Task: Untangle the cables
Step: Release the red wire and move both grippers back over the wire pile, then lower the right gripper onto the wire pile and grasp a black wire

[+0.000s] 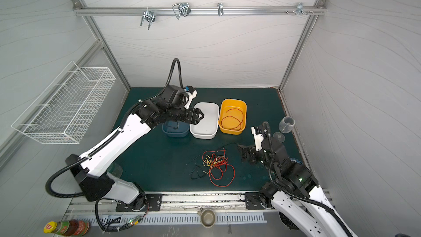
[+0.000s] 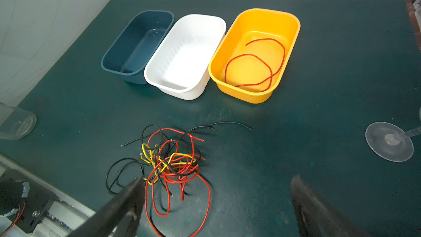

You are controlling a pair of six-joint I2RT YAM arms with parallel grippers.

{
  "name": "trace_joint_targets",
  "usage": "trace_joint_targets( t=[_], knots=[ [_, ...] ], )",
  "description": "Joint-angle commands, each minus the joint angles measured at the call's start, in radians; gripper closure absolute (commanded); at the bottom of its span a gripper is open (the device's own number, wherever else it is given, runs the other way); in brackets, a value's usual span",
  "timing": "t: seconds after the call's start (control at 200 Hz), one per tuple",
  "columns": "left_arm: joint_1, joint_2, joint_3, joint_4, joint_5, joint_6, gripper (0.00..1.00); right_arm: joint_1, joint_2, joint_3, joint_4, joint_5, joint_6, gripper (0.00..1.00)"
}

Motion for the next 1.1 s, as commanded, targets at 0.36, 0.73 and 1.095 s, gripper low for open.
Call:
trace_joint_targets(
  t=[0.36, 0.73, 1.095],
  knots=[
    [-0.001, -0.529, -0.555, 0.117, -0.233, -0.022, 0.00, 0.222, 0.208, 0.088, -0.058, 0.045, 0.116, 0.01],
    [-0.009, -0.674, -0.756, 0.225, -0.304, -0.020, 0.00, 0.262, 0.405, -0.014, 0.097, -0.065, 0.159, 0.08],
    [-0.008, -0.660, -0.754, 0.203, -0.334, -0.027, 0.00, 0.262, 0.551, -0.078, 0.249, -0.128, 0.141, 0.29]
  ],
)
